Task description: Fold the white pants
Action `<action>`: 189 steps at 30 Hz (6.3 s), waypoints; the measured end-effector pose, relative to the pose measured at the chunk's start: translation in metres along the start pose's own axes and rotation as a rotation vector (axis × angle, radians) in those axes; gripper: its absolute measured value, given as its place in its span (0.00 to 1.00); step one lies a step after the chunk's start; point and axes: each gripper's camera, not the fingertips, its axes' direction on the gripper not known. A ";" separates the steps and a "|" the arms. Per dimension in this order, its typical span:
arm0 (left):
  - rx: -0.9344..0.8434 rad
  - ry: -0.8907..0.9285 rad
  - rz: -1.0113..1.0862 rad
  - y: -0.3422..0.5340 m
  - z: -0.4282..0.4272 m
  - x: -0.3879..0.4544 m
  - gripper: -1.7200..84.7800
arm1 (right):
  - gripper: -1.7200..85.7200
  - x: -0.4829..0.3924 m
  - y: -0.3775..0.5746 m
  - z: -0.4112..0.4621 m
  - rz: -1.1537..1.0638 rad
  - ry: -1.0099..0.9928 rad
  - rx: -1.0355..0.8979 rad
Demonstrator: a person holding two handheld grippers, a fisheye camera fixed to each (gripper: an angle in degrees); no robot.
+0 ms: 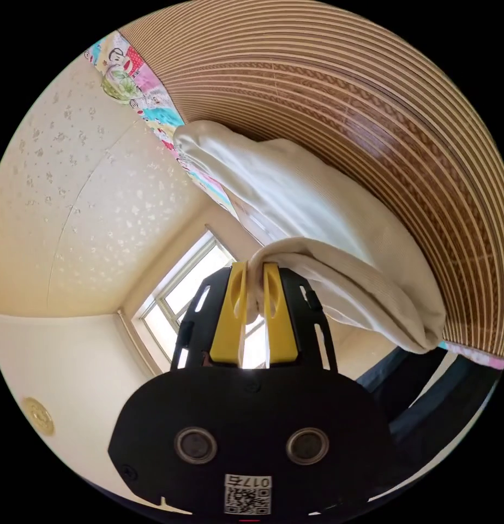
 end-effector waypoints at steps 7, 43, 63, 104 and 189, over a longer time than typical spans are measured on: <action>0.054 -0.132 -0.025 -0.047 -0.003 -0.005 0.15 | 0.14 -0.039 -0.012 -0.010 -0.318 -0.003 0.170; -0.405 0.500 -0.539 0.152 -0.017 0.042 0.11 | 0.11 0.074 0.266 -0.065 0.166 -0.112 -0.313; 0.227 0.186 -0.273 -0.026 0.005 0.038 0.16 | 0.13 -0.092 0.100 -0.014 -0.405 0.364 -0.019; -0.228 -0.758 -0.140 0.131 0.194 0.025 0.15 | 0.11 0.033 0.170 0.095 -0.292 1.123 -0.508; 0.965 -0.707 -0.147 0.450 -0.430 0.007 0.16 | 0.03 0.114 0.369 0.334 -0.356 0.939 -0.296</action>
